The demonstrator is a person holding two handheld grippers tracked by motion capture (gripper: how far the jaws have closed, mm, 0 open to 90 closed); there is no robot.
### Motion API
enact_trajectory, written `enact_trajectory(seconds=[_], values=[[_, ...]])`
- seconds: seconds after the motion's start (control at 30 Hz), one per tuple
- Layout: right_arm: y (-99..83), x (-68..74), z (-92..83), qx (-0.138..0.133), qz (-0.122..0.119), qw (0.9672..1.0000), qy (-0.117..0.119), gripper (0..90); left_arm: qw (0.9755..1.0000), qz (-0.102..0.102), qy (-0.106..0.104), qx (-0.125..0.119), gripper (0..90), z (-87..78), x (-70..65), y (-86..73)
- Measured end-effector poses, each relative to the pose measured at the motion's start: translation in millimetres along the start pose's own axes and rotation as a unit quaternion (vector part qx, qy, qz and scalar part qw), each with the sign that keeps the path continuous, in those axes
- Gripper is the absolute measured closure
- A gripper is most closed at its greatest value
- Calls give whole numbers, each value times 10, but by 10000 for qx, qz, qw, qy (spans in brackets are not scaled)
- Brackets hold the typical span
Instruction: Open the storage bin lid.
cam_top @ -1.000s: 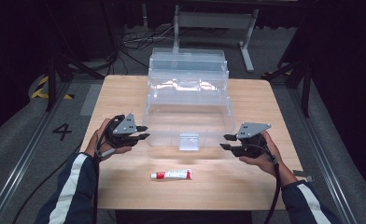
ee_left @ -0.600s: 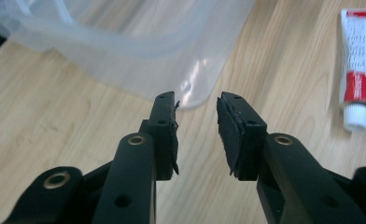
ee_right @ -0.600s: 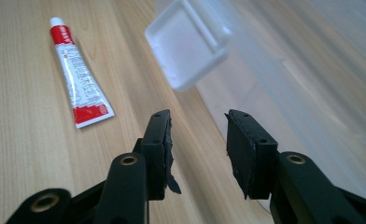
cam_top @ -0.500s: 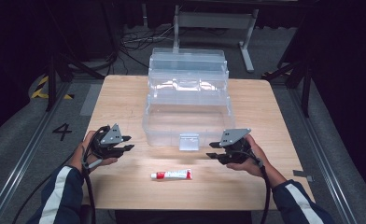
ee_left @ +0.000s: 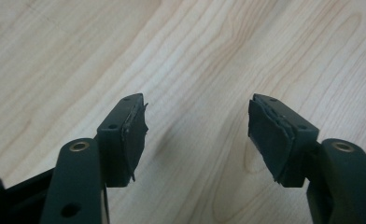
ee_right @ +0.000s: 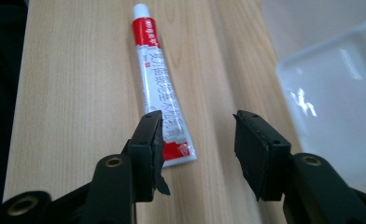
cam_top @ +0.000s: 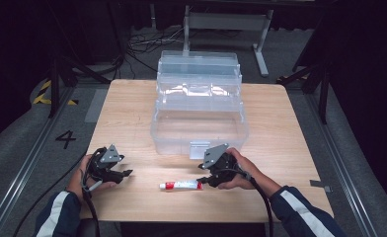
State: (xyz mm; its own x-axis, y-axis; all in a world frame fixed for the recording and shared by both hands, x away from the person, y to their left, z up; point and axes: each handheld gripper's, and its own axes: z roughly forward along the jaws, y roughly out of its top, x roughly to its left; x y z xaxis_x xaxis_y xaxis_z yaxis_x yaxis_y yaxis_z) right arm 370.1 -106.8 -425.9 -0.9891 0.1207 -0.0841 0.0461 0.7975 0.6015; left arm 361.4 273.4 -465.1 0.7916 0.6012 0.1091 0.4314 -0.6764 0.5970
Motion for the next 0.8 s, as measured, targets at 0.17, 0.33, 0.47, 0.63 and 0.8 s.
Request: enact_trajectory(seconds=[0.17, 0.33, 0.47, 0.63, 0.8], values=[[123, 32, 171, 191, -125, 9994, 245, 509, 9996, -31, 231, -180, 307, -5, -66, -103], [215, 27, 297, 369, -225, 9980, 453, 507, 9983, -351, 154, -433, 292, -4, -70, -196], [269, 21, 372, 460, -259, 9972, 538, 509, 9966, -561, 39, -604, 290, 4, -62, -260], [380, 42, 498, 718, -397, 9944, 659, 514, 9957, -660, 34, -645, 287, 3, -63, -281], [447, 64, 596, 950, -501, 9921, 653, 524, 9953, -719, -31, -646, 285, 10, -43, -282]])
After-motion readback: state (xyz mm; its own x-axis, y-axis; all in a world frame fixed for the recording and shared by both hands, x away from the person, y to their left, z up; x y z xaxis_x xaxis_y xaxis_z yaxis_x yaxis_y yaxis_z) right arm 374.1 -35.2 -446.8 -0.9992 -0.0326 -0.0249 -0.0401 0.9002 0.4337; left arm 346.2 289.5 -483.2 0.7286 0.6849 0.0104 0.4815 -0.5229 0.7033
